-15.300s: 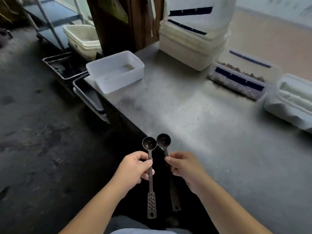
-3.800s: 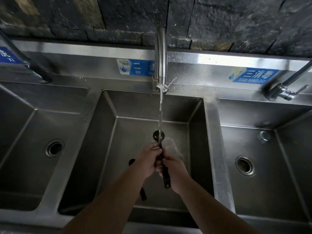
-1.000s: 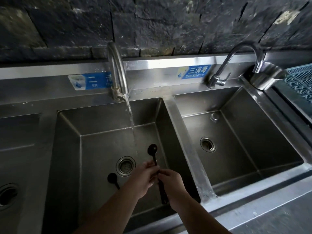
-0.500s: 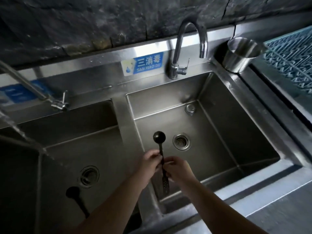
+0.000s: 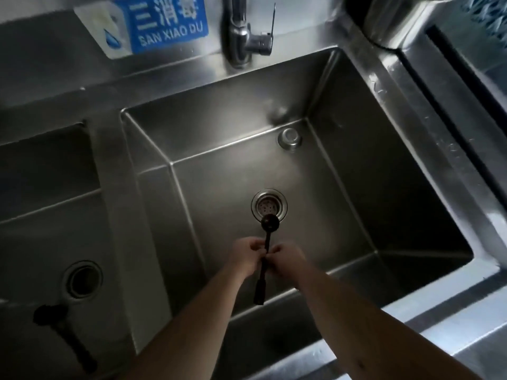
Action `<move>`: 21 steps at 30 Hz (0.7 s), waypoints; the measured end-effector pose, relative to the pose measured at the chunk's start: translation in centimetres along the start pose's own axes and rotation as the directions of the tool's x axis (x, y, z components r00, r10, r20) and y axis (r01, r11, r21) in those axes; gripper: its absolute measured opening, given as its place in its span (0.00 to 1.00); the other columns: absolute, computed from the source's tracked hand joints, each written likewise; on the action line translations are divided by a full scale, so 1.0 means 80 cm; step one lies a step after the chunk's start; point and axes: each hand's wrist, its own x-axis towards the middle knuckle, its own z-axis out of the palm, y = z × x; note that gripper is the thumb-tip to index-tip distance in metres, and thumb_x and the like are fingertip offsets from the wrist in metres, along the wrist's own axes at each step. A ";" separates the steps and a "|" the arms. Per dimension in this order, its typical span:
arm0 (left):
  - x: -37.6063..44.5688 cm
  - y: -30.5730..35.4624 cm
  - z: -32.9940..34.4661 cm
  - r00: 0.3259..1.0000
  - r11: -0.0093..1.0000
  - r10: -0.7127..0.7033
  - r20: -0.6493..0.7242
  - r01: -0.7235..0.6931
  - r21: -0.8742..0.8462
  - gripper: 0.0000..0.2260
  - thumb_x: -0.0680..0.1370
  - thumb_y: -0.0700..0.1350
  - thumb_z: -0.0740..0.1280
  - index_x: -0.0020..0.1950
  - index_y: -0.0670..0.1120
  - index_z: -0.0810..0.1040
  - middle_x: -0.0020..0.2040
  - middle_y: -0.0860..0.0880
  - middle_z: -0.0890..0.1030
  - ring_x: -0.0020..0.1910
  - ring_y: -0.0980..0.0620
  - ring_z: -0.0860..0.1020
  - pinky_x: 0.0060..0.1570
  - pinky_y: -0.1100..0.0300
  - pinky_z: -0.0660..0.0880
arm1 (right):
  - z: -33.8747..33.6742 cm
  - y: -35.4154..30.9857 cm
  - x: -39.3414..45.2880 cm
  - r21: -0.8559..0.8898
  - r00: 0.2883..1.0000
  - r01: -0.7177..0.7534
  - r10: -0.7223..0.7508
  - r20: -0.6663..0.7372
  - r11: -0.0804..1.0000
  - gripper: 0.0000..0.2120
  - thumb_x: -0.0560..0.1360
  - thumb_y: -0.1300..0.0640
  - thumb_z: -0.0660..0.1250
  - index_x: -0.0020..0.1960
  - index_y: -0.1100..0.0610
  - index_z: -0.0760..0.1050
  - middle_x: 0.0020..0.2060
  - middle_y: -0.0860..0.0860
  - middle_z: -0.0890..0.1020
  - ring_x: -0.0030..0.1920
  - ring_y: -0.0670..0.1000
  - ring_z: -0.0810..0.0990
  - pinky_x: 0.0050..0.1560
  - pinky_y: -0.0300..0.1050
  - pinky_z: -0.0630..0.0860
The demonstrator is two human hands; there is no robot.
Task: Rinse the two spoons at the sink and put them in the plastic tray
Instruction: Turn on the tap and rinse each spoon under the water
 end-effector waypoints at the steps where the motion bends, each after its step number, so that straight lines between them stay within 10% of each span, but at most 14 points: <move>1: 0.012 -0.007 0.007 1.000 0.999 0.010 -0.001 -0.009 0.047 0.12 0.74 0.31 0.67 0.56 0.37 0.81 0.49 0.39 0.84 0.41 0.50 0.81 0.34 0.68 0.75 | -0.001 0.006 0.012 -0.039 1.000 -0.023 0.023 0.002 0.999 0.10 0.73 0.59 0.71 0.33 0.56 0.79 0.33 0.55 0.81 0.38 0.53 0.80 0.43 0.46 0.78; 6: 0.052 -0.036 0.041 0.999 0.966 0.050 0.018 -0.052 0.252 0.10 0.70 0.36 0.72 0.50 0.42 0.84 0.48 0.42 0.86 0.49 0.44 0.83 0.50 0.57 0.77 | -0.002 0.036 0.064 -0.214 0.997 -0.070 0.072 0.004 0.974 0.12 0.75 0.57 0.69 0.54 0.62 0.82 0.51 0.61 0.85 0.54 0.59 0.83 0.50 0.48 0.77; 21: 0.049 -0.048 0.037 0.998 0.888 0.057 -0.038 -0.033 0.460 0.15 0.73 0.46 0.71 0.59 0.45 0.80 0.56 0.43 0.83 0.58 0.45 0.79 0.56 0.57 0.74 | -0.001 0.045 0.072 -0.109 0.976 -0.218 0.217 -0.014 0.970 0.08 0.71 0.55 0.74 0.47 0.57 0.79 0.50 0.63 0.84 0.54 0.60 0.83 0.57 0.52 0.80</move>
